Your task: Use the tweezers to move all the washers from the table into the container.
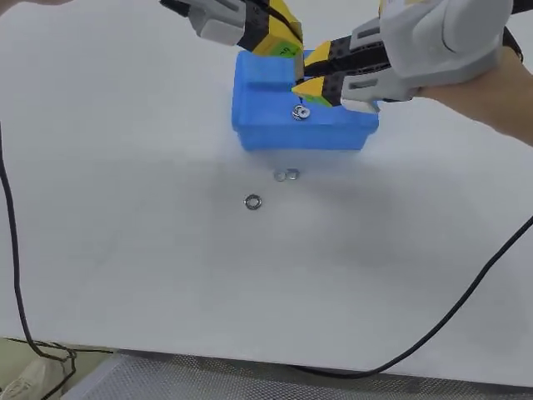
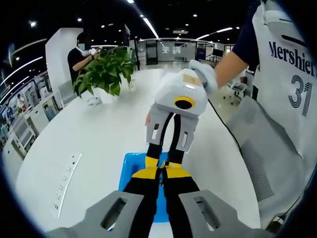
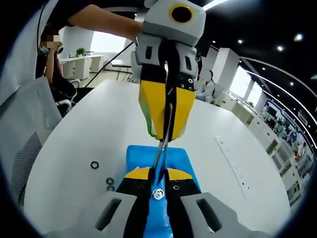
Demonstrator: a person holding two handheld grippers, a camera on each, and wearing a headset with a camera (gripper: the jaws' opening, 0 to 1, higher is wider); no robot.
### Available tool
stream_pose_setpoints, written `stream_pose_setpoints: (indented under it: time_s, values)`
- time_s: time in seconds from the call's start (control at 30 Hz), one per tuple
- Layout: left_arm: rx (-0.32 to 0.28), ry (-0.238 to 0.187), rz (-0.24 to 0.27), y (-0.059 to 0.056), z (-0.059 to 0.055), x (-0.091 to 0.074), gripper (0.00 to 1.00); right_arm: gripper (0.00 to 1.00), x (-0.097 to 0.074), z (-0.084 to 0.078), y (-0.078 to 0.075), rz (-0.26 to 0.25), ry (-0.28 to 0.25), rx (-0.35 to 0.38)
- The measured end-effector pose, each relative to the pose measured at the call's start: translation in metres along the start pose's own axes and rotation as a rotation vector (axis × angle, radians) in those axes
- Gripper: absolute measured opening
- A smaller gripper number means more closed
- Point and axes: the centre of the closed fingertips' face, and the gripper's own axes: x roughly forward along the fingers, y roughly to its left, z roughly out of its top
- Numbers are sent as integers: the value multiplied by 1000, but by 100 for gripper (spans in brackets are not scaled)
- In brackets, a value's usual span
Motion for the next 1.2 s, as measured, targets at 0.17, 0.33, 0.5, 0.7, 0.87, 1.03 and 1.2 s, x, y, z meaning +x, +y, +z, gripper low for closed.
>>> stream_pose_setpoints:
  time_s: [0.17,0.33,0.5,0.7,0.87,1.03,1.2]
  values:
    - [-14,-2,3,-11,10,-10,6,11,-9,16,10,-5,-15,-19]
    - [-11,9,0,-26,13,-14,6,11,-14,24,24,1,-19,-32]
    - [-19,11,-5,-41,12,-16,6,11,-18,26,39,15,-21,-36]
    - [-40,13,-17,-62,3,-13,6,11,-17,26,61,44,-16,-30]
    - [-64,14,-23,-74,-5,-15,6,11,-14,29,79,70,-15,-26]
    - [-86,18,-22,-86,-15,-19,6,11,-6,33,95,97,-17,-24]
    - [-110,23,-23,-97,-27,-20,6,11,2,33,111,130,-15,-18]
